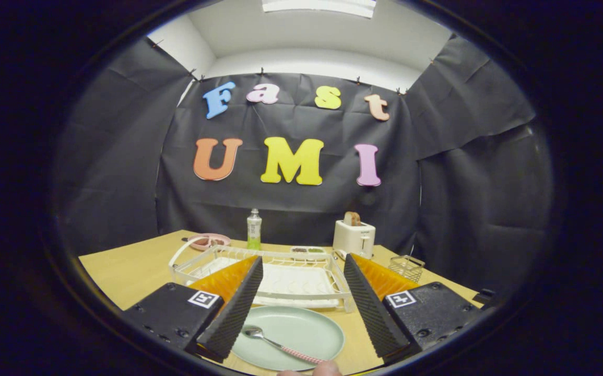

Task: Take the plate from the dish rack, then take the spoon from the basket and place it into the plate.

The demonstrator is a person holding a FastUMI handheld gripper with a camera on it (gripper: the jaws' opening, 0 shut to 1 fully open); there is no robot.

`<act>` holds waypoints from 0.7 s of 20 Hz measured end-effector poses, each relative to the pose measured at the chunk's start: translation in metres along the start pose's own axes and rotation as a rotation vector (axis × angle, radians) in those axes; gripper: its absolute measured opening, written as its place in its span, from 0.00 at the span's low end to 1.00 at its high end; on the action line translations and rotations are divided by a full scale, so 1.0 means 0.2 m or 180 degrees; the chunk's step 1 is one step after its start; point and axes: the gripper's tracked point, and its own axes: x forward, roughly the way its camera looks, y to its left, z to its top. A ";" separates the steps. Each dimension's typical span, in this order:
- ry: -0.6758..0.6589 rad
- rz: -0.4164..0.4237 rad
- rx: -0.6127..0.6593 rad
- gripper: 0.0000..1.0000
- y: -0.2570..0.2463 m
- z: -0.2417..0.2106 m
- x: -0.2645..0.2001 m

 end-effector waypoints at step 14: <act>-0.0106 0.0020 0.0111 1.00 -0.01 0.03 -0.08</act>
